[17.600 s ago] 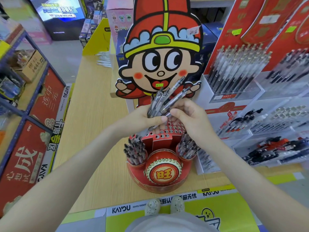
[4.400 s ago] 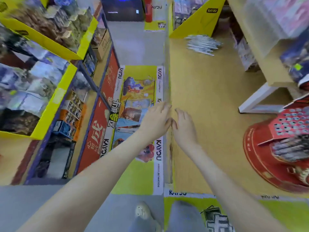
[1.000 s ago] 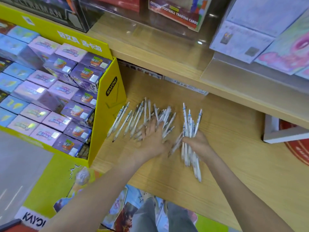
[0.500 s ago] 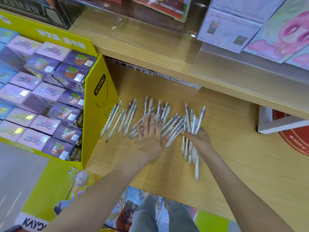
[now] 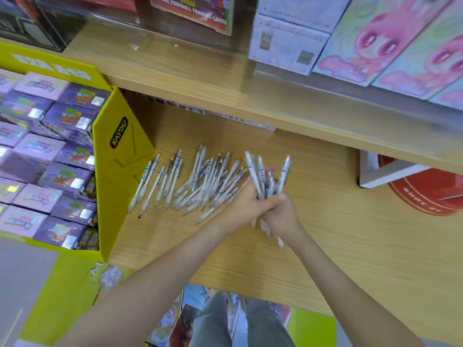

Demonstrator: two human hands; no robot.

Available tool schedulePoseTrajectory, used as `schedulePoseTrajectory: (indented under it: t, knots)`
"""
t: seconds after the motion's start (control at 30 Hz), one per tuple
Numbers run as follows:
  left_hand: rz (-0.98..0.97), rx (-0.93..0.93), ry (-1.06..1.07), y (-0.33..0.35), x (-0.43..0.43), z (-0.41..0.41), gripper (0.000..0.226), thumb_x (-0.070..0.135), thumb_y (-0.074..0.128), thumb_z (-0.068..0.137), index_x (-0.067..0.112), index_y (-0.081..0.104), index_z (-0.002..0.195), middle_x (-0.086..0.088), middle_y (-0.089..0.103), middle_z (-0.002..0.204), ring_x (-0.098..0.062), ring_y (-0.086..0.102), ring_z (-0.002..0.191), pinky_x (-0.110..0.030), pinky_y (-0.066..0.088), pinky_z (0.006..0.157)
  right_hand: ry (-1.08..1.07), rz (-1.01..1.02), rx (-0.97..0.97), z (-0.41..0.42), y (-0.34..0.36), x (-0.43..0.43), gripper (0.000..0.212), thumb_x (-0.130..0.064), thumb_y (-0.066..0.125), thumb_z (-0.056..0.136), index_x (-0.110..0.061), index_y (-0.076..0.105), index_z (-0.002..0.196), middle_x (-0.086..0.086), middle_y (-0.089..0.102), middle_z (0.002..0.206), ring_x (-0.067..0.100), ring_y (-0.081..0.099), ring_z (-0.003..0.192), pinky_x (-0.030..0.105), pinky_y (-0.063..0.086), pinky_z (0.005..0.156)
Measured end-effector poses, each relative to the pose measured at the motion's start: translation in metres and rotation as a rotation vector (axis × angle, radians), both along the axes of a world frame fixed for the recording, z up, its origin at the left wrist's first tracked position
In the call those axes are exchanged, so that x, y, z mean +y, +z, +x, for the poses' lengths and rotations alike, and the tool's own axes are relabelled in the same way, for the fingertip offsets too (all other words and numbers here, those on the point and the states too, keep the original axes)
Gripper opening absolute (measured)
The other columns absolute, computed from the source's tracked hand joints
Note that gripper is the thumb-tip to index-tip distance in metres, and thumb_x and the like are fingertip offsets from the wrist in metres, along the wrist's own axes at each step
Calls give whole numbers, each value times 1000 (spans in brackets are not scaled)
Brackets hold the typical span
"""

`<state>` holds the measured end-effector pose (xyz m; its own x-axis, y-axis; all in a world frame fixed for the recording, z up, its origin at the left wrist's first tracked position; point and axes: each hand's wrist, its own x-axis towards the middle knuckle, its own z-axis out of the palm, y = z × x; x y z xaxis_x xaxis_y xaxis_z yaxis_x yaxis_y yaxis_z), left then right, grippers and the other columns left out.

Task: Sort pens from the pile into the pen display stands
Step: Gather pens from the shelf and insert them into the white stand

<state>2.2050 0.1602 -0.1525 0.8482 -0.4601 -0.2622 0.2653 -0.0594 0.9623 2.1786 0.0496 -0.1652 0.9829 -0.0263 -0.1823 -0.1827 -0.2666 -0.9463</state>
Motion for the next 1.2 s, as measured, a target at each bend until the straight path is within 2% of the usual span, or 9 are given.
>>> schedulePoseTrajectory:
  t: [0.23,0.4,0.57,0.7,0.83,0.9,1.0,1.07,1.2]
  knots:
    - [-1,-188,-114,8,2,-4,50,7,72,83,39,49,114,19,58,108,-2,57,106,-25,47,94,-13,6,-119,-11,-8,-8,25,-9,61,82,-1,57,105,-10,66,93,6,64,91,20,49,76]
    - [-21,-184,-91,-5,-11,-13,53,8,73,80,34,48,119,1,60,112,-5,58,103,-22,48,89,-8,-14,-76,-22,-16,-20,31,9,57,82,-14,58,101,-18,67,88,0,62,85,20,49,73]
    - [-117,80,-17,-14,-26,-18,38,17,72,83,29,55,114,12,66,101,-10,63,104,-25,48,88,-39,54,-31,-16,-12,-28,29,-5,61,80,-17,61,107,-1,66,98,10,64,91,26,50,76]
    - [-88,145,2,-24,-27,-8,74,46,69,77,11,42,137,-1,57,129,-15,52,125,-33,43,106,6,29,74,-1,-6,-39,34,-5,64,82,-27,61,108,-7,67,97,6,65,90,25,53,76]
    - [-134,291,-23,-25,-26,-5,91,74,49,80,18,28,149,1,39,151,-7,36,138,-21,31,111,93,-49,180,11,-10,-47,27,-11,66,81,-26,59,103,2,68,80,20,66,77,39,54,68]
    - [-123,342,10,-28,-30,-5,80,64,46,89,12,31,148,-4,41,150,-10,40,134,-13,36,104,158,-56,225,17,-11,-50,31,-7,64,81,-22,58,107,3,68,85,18,66,82,37,54,73]
    - [-160,434,101,-37,-34,-8,61,42,68,83,6,52,130,-3,65,117,-23,54,124,-34,43,105,311,-66,211,20,-11,-44,38,-2,60,78,-20,53,110,-5,64,93,-1,63,86,18,51,69]
    - [-174,471,253,-39,-38,-9,28,22,71,84,12,63,109,-5,69,105,-21,61,111,-36,47,99,356,-88,230,22,-15,-38,43,-4,60,74,-22,51,112,-4,64,99,7,64,94,25,55,72]
    - [-263,606,526,-49,-37,-10,49,28,71,82,2,59,121,-18,67,111,-28,66,99,-39,57,78,488,-327,179,32,-25,-35,58,-14,69,77,-12,39,127,3,45,124,19,45,120,25,39,90]
